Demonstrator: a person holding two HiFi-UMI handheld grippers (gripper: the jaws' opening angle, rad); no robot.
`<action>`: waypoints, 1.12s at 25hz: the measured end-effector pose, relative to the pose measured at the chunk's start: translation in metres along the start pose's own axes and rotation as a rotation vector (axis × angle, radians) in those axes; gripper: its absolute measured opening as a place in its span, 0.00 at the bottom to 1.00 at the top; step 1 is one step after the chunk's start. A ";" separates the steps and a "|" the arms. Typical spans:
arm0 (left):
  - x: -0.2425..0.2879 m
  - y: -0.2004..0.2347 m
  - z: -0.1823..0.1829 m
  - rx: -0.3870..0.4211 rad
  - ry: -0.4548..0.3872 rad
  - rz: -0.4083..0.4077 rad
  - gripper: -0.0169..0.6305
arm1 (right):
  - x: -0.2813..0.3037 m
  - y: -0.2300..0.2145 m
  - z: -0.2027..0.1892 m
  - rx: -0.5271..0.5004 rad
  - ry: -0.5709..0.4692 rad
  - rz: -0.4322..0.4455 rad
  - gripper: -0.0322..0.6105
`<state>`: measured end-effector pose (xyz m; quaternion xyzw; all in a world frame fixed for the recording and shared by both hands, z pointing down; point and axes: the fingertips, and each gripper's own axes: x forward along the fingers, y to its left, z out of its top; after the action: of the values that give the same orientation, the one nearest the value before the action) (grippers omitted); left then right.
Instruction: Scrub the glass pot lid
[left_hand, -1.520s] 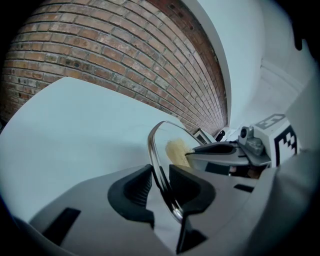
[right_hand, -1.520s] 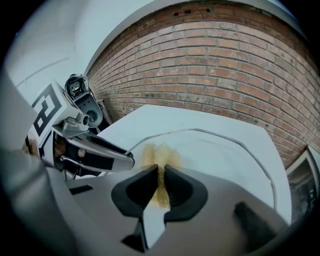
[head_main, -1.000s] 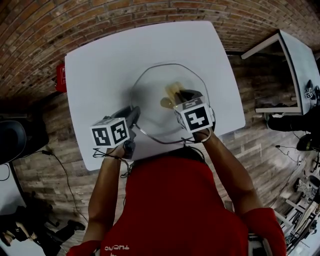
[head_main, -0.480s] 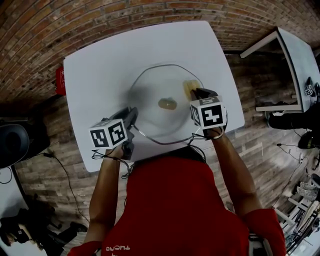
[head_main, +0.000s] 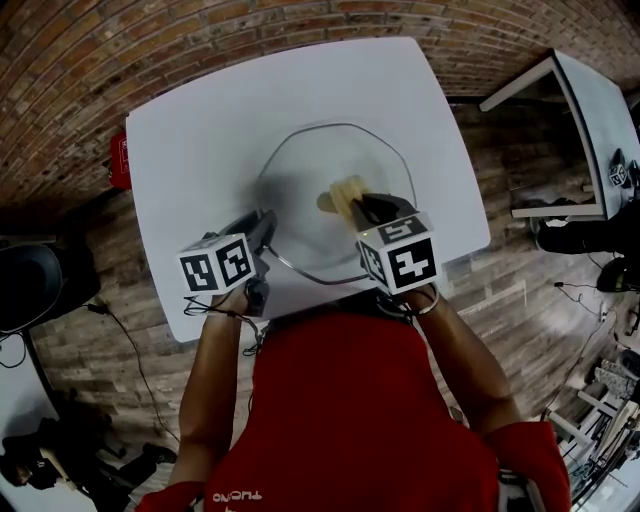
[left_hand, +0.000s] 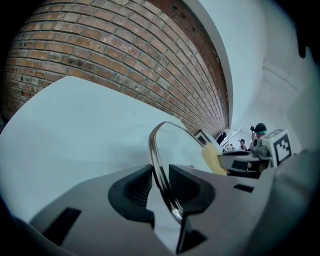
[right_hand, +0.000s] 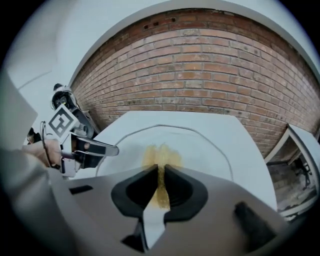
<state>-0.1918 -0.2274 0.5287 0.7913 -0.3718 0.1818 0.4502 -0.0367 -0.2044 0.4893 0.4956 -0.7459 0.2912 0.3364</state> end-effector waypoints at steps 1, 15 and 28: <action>0.000 0.000 0.000 0.000 0.001 -0.001 0.20 | 0.000 0.014 0.000 -0.007 0.000 0.027 0.13; 0.001 0.000 0.000 0.007 0.008 -0.015 0.20 | 0.020 0.115 -0.032 -0.131 0.092 0.187 0.13; 0.000 -0.001 0.000 0.005 0.008 -0.017 0.20 | 0.012 0.077 -0.042 -0.109 0.110 0.098 0.13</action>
<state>-0.1910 -0.2271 0.5276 0.7948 -0.3626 0.1819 0.4515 -0.1027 -0.1522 0.5164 0.4228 -0.7643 0.2930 0.3889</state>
